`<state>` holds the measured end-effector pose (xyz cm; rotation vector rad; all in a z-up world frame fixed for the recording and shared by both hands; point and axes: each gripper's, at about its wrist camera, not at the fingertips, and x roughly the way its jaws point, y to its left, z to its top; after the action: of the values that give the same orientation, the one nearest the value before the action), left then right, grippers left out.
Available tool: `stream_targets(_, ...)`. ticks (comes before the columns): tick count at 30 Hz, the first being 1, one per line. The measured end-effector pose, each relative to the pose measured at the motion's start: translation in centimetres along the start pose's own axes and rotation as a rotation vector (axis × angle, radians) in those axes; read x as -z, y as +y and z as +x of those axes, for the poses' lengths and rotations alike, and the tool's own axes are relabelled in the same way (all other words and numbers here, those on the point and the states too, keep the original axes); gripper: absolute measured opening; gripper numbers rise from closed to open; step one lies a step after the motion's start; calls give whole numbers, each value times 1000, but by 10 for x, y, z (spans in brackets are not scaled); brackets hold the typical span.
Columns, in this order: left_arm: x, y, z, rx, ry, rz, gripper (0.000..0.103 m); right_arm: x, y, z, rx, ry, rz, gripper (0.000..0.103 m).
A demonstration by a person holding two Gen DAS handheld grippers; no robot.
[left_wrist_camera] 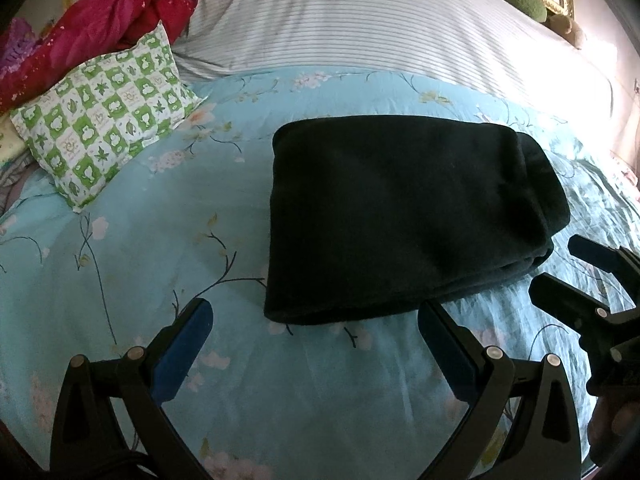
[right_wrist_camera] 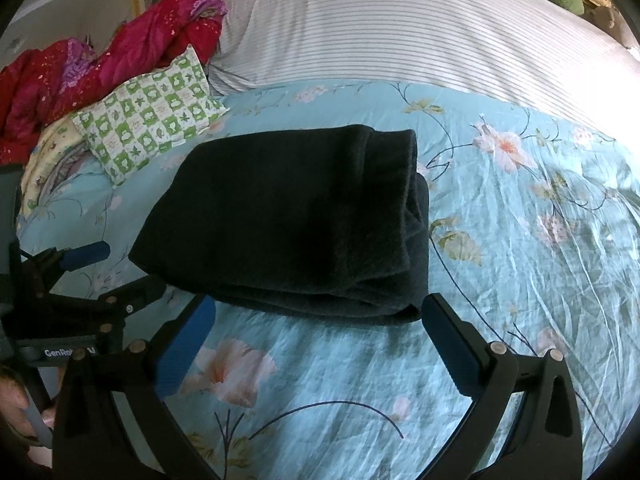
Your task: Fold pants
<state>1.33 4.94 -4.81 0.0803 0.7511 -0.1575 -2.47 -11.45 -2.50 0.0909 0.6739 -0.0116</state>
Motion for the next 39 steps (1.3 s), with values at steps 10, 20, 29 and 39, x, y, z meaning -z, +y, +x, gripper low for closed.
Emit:
stream_targets(10, 1, -1, -2, -6, -2, 1, 103, -1, 3, 1, -2, 0, -11, 103)
stream_targets(20, 1, -2, -4, -11, -1, 3, 103, -1, 4, 2, 1, 1, -14, 103)
stream_targets(29, -1, -2, -2, -10, 2, 7, 103, -1, 4, 3, 3, 2, -13, 103)
stream_targets(39, -1, -2, -3, -6, 4, 1, 103, -3, 3, 0, 2, -8, -18, 103)
